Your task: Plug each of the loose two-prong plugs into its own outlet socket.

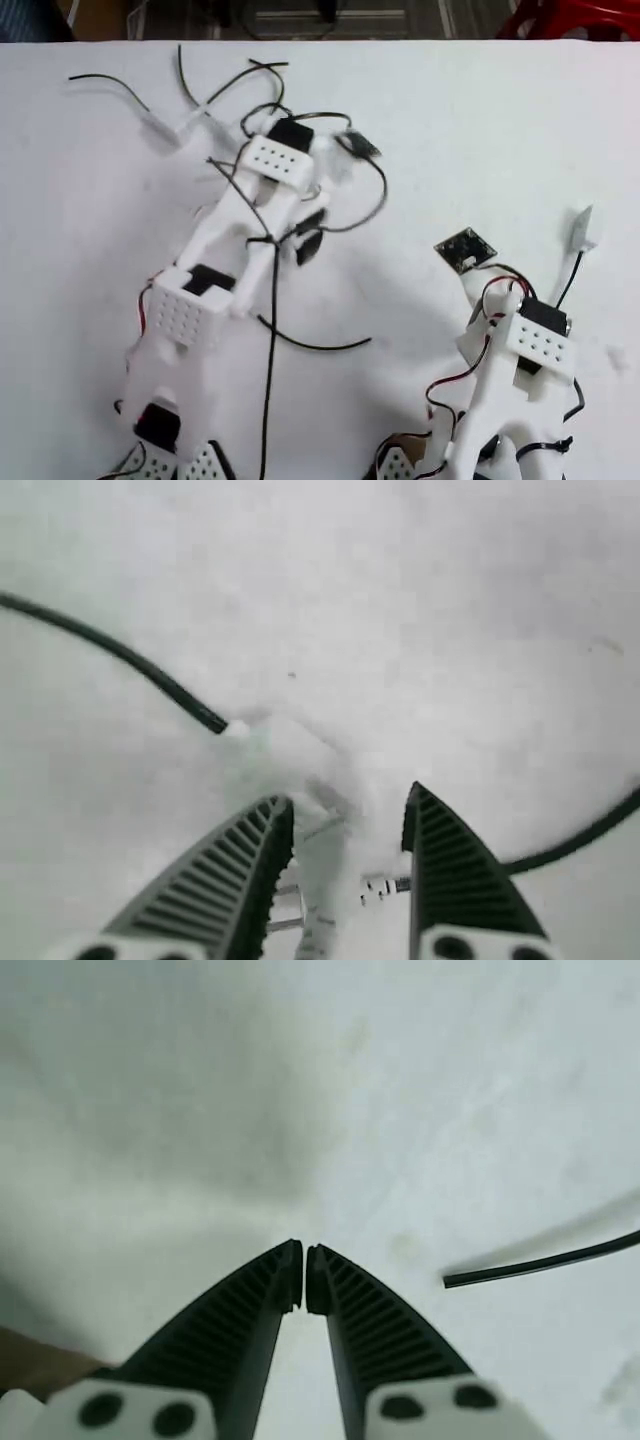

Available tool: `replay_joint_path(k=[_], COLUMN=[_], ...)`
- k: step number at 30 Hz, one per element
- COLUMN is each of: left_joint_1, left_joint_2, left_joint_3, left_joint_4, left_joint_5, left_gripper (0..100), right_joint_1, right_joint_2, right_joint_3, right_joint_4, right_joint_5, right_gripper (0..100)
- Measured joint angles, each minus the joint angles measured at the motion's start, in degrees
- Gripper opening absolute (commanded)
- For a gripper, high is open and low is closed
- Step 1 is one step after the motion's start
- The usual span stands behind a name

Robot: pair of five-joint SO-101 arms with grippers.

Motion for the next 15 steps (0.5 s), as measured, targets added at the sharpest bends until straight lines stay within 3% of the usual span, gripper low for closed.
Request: replay_joint_path(k=[7, 15], left_joint_1=[-6.2, -6.4], left_joint_2=[0.0, 8.1], left_joint_3=[0.0, -1.8], left_joint_4=[-4.2, -4.4], left_joint_5=[24.2, 28.0], left_gripper=[19, 19], right_joint_1=[0.0, 0.0], right_joint_2=[0.0, 0.0], right_joint_3=[0.1, 0.2], right_joint_4=[0.0, 0.0], right_joint_5=[0.0, 0.0], right_gripper=[1.8, 1.8])
